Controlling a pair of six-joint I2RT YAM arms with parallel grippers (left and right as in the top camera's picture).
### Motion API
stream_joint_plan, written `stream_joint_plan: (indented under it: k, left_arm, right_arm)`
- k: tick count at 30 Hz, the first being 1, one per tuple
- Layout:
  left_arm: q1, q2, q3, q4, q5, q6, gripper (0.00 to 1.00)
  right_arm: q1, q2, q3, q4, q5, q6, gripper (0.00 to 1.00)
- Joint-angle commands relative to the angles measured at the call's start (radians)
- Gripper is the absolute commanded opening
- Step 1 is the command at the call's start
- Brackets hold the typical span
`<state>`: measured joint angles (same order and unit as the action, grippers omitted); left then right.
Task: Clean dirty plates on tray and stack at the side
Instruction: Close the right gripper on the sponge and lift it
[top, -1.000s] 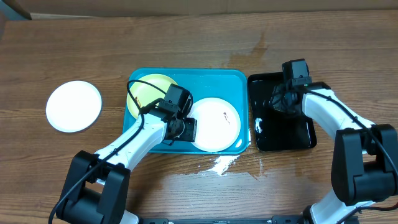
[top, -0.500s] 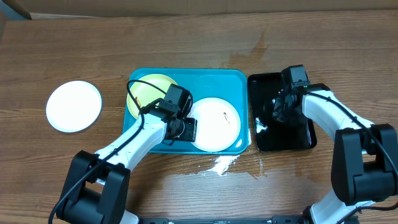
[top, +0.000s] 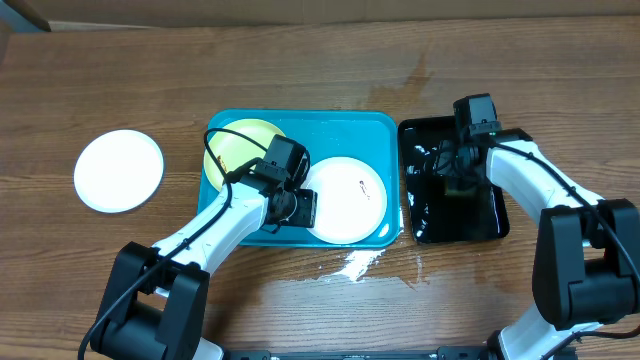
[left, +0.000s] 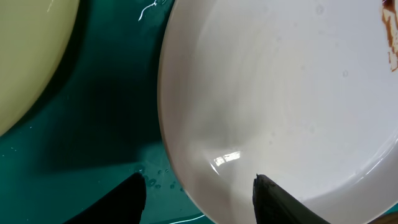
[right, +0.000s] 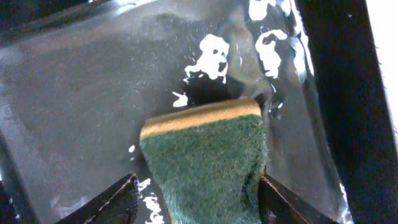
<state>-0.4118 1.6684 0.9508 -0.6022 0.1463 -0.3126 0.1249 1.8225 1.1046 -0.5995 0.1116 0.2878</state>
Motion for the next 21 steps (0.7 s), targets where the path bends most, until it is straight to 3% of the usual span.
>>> stream_joint_plan:
  k: [1,8,17,21]
  left_arm:
    - [-0.001,0.005,0.019,0.005,0.001,-0.018,0.58]
    - [-0.001,0.005,0.019,0.004,0.001,-0.017,0.58]
    - [-0.001,0.005,0.019,0.004,0.001,-0.017,0.58]
    - [-0.001,0.005,0.019,0.003,0.001,-0.017,0.58]
  right_arm:
    - [-0.002,0.006,-0.054,0.045,-0.001,-0.003,0.63]
    - [-0.002,0.005,-0.056,0.047,-0.001,-0.005,0.63]
    - [-0.003,-0.015,0.031,-0.034,0.030,-0.053,0.75]
    - [-0.003,-0.014,0.007,-0.026,0.022,-0.053,0.76]
